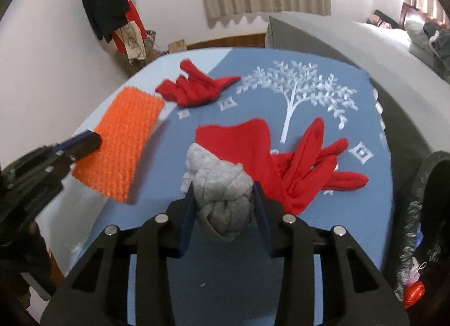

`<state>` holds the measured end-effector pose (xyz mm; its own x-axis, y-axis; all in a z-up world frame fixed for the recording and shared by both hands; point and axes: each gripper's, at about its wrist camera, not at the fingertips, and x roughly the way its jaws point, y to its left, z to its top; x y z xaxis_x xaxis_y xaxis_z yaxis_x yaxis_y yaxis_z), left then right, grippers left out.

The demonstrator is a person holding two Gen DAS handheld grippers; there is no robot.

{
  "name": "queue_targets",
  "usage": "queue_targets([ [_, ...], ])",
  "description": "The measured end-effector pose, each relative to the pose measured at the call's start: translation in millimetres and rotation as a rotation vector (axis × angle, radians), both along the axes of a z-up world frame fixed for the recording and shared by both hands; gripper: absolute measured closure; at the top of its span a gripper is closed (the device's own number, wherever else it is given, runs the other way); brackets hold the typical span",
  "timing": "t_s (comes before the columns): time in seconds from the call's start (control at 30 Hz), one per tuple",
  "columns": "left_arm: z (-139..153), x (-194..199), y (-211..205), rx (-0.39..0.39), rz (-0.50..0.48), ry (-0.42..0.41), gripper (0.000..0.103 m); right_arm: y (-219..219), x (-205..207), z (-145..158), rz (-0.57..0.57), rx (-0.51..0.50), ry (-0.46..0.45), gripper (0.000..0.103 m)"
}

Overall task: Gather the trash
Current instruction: 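Carry the orange net and grey sock toward the bin with both tools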

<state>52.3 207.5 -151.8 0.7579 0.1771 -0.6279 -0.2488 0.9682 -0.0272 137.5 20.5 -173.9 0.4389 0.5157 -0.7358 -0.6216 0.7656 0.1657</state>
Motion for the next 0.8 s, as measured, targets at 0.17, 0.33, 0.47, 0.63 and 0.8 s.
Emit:
queue_targets([
  [0.17,11,0,-6,0.001,-0.016,-0.026,0.091,-15,-5,32,-0.013,0.056,-0.056,0.066],
  [0.33,29,4,-24,0.002,-0.056,-0.063,0.091,-41,-8,66,-0.056,0.108,-0.112,0.066],
  [0.47,41,7,-44,-0.006,-0.098,-0.092,0.091,-69,-10,84,-0.109,0.13,-0.146,0.066],
  [0.63,56,14,-79,-0.017,-0.179,-0.129,0.091,-106,-13,99,-0.182,0.133,-0.187,0.066],
  [0.8,65,22,-119,-0.022,-0.267,-0.152,0.091,-150,-17,108,-0.269,0.125,-0.214,0.066],
])
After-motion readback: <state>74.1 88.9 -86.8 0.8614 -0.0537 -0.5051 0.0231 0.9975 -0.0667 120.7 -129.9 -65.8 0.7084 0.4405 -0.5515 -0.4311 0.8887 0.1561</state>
